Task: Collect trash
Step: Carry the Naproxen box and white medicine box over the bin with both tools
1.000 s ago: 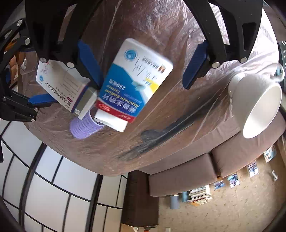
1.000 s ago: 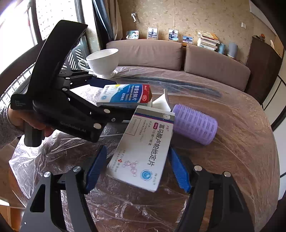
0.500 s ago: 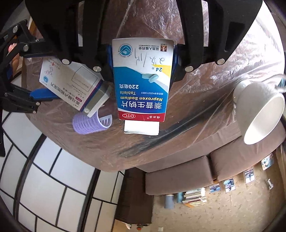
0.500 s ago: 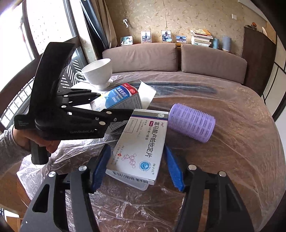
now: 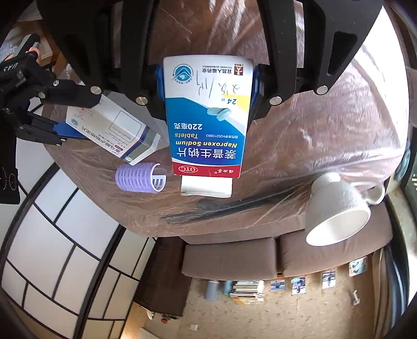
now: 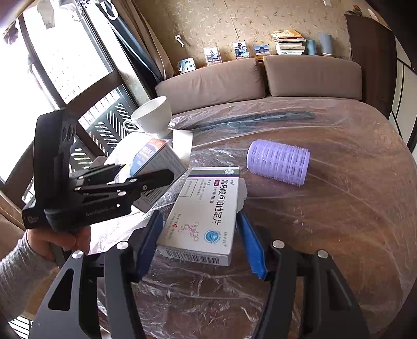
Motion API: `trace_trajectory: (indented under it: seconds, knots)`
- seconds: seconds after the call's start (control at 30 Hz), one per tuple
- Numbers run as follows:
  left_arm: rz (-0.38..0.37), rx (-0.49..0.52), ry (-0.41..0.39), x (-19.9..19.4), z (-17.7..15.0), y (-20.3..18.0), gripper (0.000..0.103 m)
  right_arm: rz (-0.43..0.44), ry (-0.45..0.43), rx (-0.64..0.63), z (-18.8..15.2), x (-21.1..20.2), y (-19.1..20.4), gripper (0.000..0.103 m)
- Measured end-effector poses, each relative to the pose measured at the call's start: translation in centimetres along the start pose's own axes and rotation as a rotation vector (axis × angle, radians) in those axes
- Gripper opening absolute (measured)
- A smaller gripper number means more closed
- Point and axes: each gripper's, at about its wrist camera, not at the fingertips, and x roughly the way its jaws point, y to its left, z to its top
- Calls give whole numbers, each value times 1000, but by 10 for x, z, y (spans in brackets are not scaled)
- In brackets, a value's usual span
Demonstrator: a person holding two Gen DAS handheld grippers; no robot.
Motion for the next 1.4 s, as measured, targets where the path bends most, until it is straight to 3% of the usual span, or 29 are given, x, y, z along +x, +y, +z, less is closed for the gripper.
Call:
trace_trajectory:
  seconds: [0.63, 1.4]
  knots:
    - [48, -151, -27, -43, -54, -34, 48, 46, 20, -5, -26, -28, 5, 55]
    - [70, -212, -58, -75, -89, -60, 48, 92, 26, -51, -53, -67, 12, 51]
